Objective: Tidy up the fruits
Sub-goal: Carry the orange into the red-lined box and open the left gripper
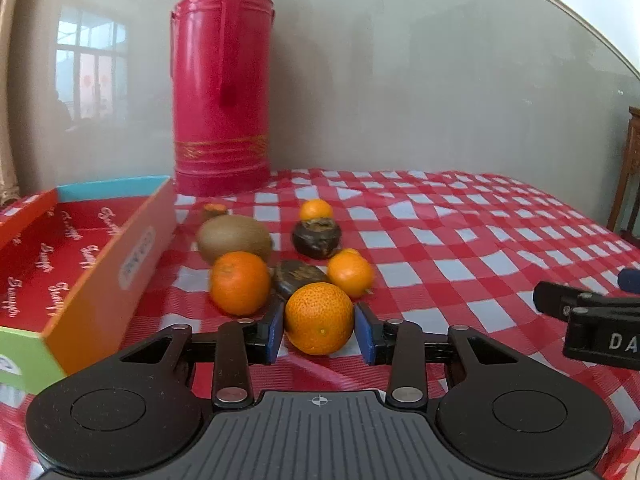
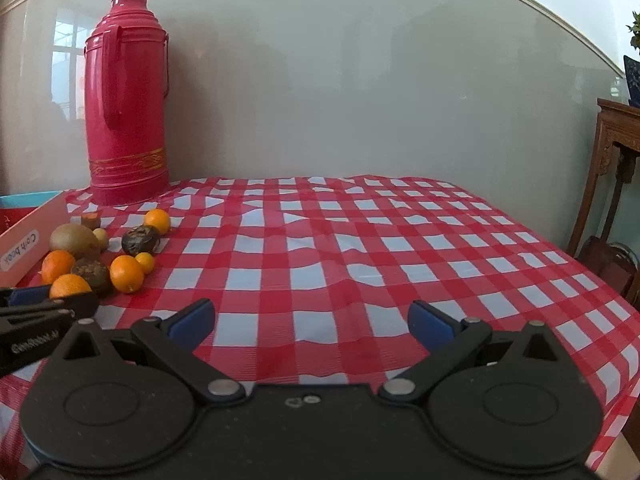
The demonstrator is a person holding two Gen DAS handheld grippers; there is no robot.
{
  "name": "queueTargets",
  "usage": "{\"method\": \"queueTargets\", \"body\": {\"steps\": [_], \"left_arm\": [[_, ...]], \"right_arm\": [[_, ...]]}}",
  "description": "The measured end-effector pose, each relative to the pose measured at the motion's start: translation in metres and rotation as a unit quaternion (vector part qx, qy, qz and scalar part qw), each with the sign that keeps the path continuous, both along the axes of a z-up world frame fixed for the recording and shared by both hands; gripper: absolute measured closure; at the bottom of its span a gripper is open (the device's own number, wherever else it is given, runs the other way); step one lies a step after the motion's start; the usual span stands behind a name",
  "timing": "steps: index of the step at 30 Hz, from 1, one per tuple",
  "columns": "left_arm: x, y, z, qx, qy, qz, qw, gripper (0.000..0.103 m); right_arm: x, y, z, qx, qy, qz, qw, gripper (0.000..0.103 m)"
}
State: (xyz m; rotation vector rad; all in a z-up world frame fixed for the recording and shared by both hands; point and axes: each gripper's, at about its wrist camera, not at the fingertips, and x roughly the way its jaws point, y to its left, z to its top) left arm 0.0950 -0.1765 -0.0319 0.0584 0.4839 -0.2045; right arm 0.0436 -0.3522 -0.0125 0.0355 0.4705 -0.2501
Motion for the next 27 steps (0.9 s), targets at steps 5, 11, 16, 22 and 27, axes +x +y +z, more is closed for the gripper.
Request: {"method": "queueTargets", "body": {"steps": [5, 11, 16, 22, 27], "left_arm": [[-0.013, 0.019, 0.016, 0.003, -0.026, 0.011, 0.9996, 0.065], [-0.029, 0.056, 0.041, 0.01, -0.058, 0.041, 0.9974, 0.065], [-0.031, 0.096, 0.051, 0.007, -0.061, 0.079, 0.995, 0.065], [-0.026, 0.129, 0.051, 0.006, -0.048, 0.107, 0.9931, 0.064], [-0.037, 0.135, 0.055, 0.007, -0.086, 0.125, 0.9884, 0.008]], "right_arm": [[0.001, 0.012, 0.005, 0.006, -0.005, 0.011, 1.0, 0.006], [0.003, 0.041, 0.011, -0.003, -0.01, 0.043, 0.999, 0.006], [0.005, 0.066, 0.014, -0.009, -0.011, 0.067, 0.998, 0.006], [0.008, 0.089, 0.018, -0.013, -0.013, 0.089, 0.996, 0.006], [0.009, 0.102, 0.02, -0.018, -0.015, 0.104, 0.994, 0.006]]}}
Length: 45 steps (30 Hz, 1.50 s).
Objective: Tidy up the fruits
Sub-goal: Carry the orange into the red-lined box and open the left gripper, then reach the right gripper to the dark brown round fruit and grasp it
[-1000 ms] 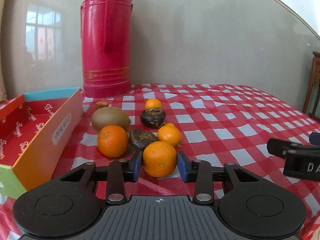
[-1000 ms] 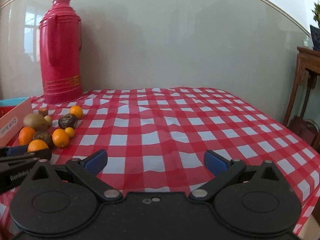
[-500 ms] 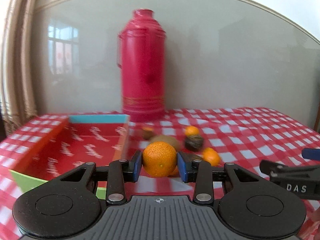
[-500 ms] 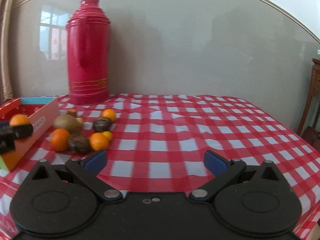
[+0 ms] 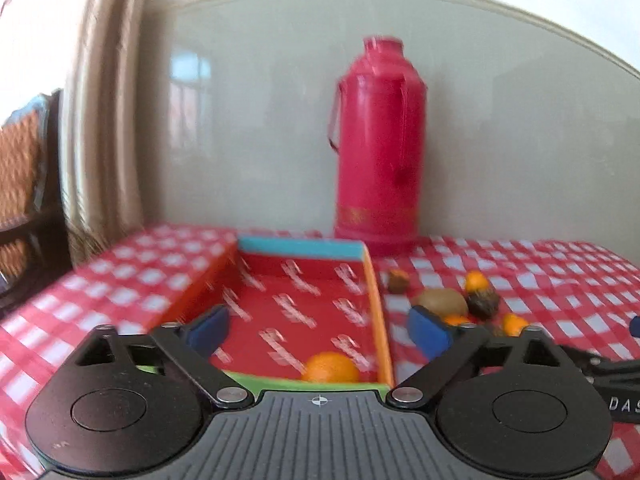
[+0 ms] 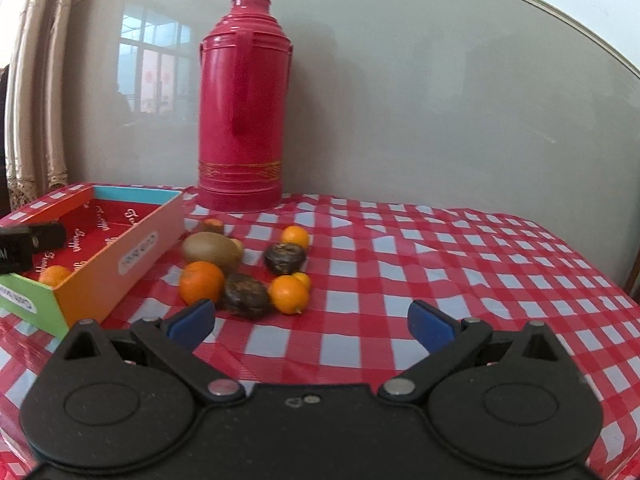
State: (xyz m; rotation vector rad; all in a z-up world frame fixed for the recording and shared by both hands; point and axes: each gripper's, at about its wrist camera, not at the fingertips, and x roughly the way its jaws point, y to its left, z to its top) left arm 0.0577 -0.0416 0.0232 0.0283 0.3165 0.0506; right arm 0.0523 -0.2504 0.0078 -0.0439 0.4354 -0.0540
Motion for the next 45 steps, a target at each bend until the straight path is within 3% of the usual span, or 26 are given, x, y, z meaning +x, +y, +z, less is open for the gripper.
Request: {"method": "queueTargets", "body": {"steps": [4, 6, 21, 35, 41, 45], "left_arm": [[-0.002, 0.003, 0.003, -0.002, 0.005, -0.002, 1.0, 0.008], [-0.004, 0.003, 0.006, 0.001, 0.004, 0.0, 1.0, 0.0], [-0.01, 0.024, 0.007, 0.017, 0.009, 0.019, 0.9996, 0.0], [-0.013, 0.075, -0.002, 0.001, 0.024, 0.068, 0.9974, 0.0], [-0.011, 0.094, -0.009, -0.006, 0.029, 0.086, 0.9959, 0.0], [-0.008, 0.099, -0.014, -0.009, 0.034, 0.091, 0.9952, 0.0]], "right_arm": [[0.0, 0.004, 0.0, -0.004, 0.001, 0.005, 1.0, 0.006], [0.001, 0.005, 0.001, -0.004, 0.002, 0.005, 1.0, 0.006], [0.002, 0.017, -0.001, 0.0, 0.002, 0.025, 1.0, 0.006], [0.018, 0.04, -0.008, 0.017, -0.012, 0.046, 0.999, 0.006], [0.034, 0.029, -0.015, 0.017, 0.001, 0.008, 1.0, 0.016], [0.043, 0.023, -0.022, 0.02, 0.02, 0.019, 0.999, 0.033]]}}
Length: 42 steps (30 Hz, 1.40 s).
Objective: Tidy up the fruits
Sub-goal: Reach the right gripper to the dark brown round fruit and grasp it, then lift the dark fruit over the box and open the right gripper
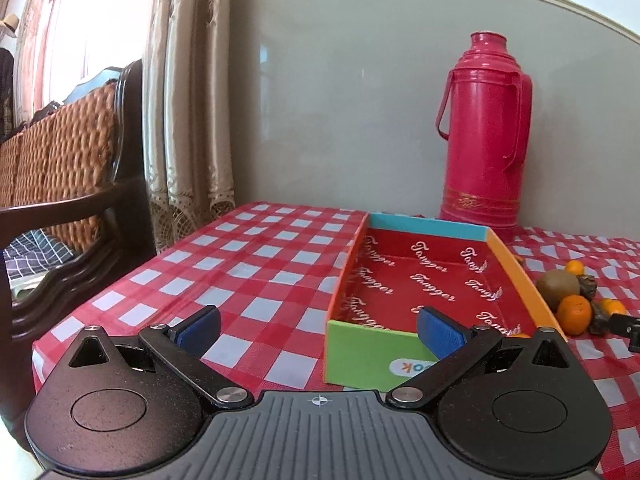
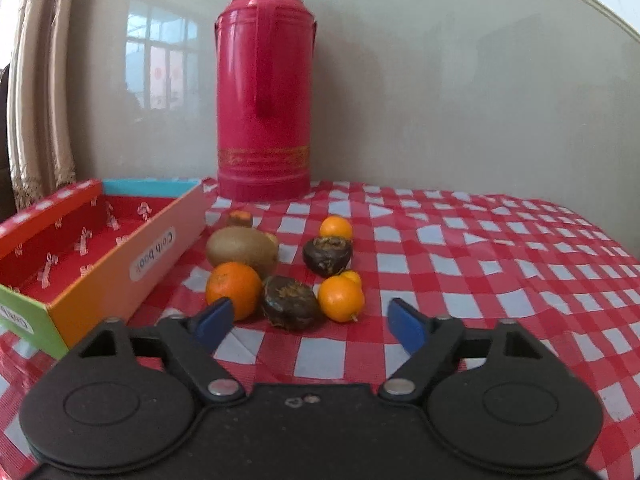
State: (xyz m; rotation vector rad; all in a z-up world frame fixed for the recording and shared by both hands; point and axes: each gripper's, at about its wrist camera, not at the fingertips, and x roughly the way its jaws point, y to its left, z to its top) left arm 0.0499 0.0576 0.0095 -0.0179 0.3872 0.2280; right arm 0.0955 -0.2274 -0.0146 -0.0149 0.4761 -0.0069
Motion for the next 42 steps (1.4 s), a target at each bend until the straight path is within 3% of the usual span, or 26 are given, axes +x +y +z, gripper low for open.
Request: {"method": "queueTargets", "body": {"steps": [1, 3, 9, 17, 19, 20, 32, 42], "left_arm": [[0.001, 0.0, -0.002, -0.001, 0.0, 0.001, 1.0, 0.0], [0.003, -0.001, -0.004, 0.0, 0.005, 0.0, 1.0, 0.0], [0.006, -0.005, -0.006, 0.008, 0.007, -0.004, 0.9999, 0.0], [0.005, 0.006, -0.007, 0.006, 0.008, 0.006, 0.9999, 0.0], [0.004, 0.007, -0.007, 0.005, 0.008, 0.007, 0.9999, 0.0], [0.004, 0.007, -0.007, 0.005, 0.006, 0.006, 0.9999, 0.0], [-0.004, 0.004, 0.0, 0.008, -0.008, 0.005, 0.9999, 0.0], [-0.015, 0.015, 0.006, 0.012, -0.015, 0.022, 0.9996, 0.0]], "right_arm": [[0.003, 0.0, -0.002, 0.0, 0.007, 0.006, 1.0, 0.036], [0.01, 0.002, -0.005, 0.002, 0.02, 0.014, 1.0, 0.052], [0.026, 0.004, -0.008, 0.021, 0.04, 0.028, 0.999, 0.059], [0.048, 0.006, -0.013, 0.021, 0.081, 0.032, 0.996, 0.061], [0.051, 0.005, -0.013, 0.019, 0.082, 0.032, 0.996, 0.064], [0.052, 0.005, -0.012, 0.018, 0.083, 0.029, 0.996, 0.071], [0.026, 0.024, 0.014, -0.013, 0.033, 0.047, 0.998, 0.073], [0.008, 0.067, 0.042, -0.012, 0.009, 0.101, 0.995, 0.073]]}}
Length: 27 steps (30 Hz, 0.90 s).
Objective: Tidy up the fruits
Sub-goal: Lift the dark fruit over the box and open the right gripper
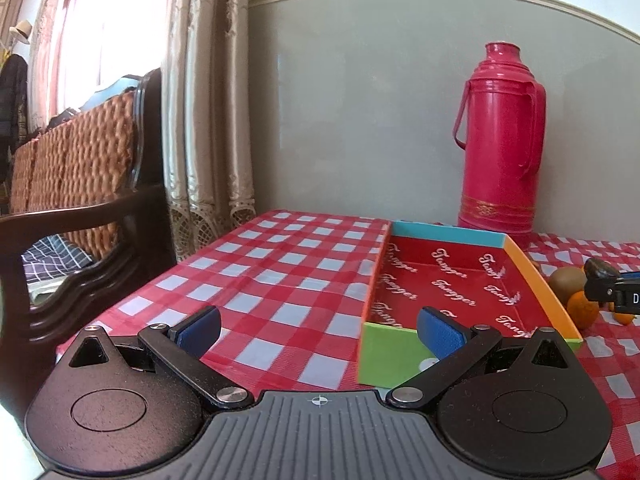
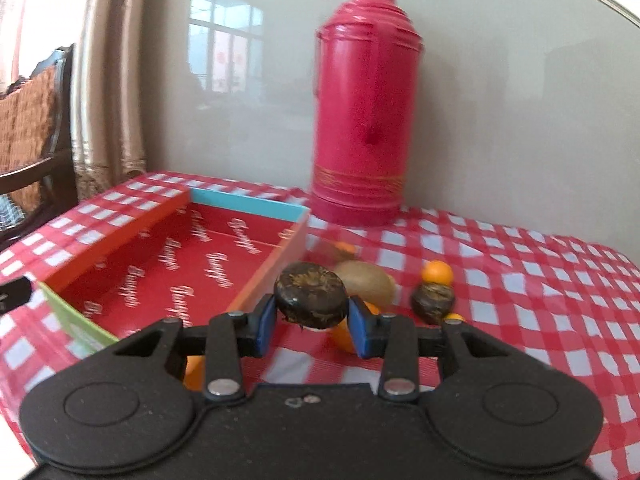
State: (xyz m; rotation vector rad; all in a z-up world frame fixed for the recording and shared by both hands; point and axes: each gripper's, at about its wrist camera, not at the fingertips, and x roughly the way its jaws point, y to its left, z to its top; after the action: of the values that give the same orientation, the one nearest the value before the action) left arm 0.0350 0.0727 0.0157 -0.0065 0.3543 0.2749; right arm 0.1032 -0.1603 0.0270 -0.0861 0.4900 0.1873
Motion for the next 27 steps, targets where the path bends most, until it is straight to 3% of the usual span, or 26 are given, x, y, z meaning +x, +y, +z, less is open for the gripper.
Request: {"method": "queueTargets", "body": {"steps": [13, 14, 16, 17, 18, 27], "left_arm": [[-0.01, 0.026, 0.003, 0.002, -0.002, 0.028, 0.9996, 0.0], [-0.011, 0.027, 0.003, 0.002, -0.002, 0.03, 0.9996, 0.0], [-0.011, 0.029, 0.003, 0.002, 0.001, 0.032, 0.9995, 0.0], [-0.011, 0.03, 0.003, 0.001, 0.0, 0.034, 0.9994, 0.0], [-0.012, 0.031, 0.004, 0.0, -0.001, 0.034, 0.9994, 0.0], [-0.01, 0.02, 0.006, 0.002, -0.005, 0.02, 0.9998, 0.0]], "right_arm": [[-0.005, 0.061, -0.003, -0.005, 0.001, 0.068, 0.998, 0.071], [-0.006, 0.064, -0.003, -0.005, 0.0, 0.069, 0.998, 0.069], [-0.007, 0.066, -0.003, -0.001, -0.007, 0.067, 0.998, 0.049], [-0.009, 0.066, -0.002, 0.004, -0.014, 0.069, 0.998, 0.031], [-0.012, 0.066, -0.001, 0.006, -0.023, 0.066, 0.998, 0.024], [-0.016, 0.058, 0.001, -0.003, -0.032, 0.055, 0.998, 0.018]]}}
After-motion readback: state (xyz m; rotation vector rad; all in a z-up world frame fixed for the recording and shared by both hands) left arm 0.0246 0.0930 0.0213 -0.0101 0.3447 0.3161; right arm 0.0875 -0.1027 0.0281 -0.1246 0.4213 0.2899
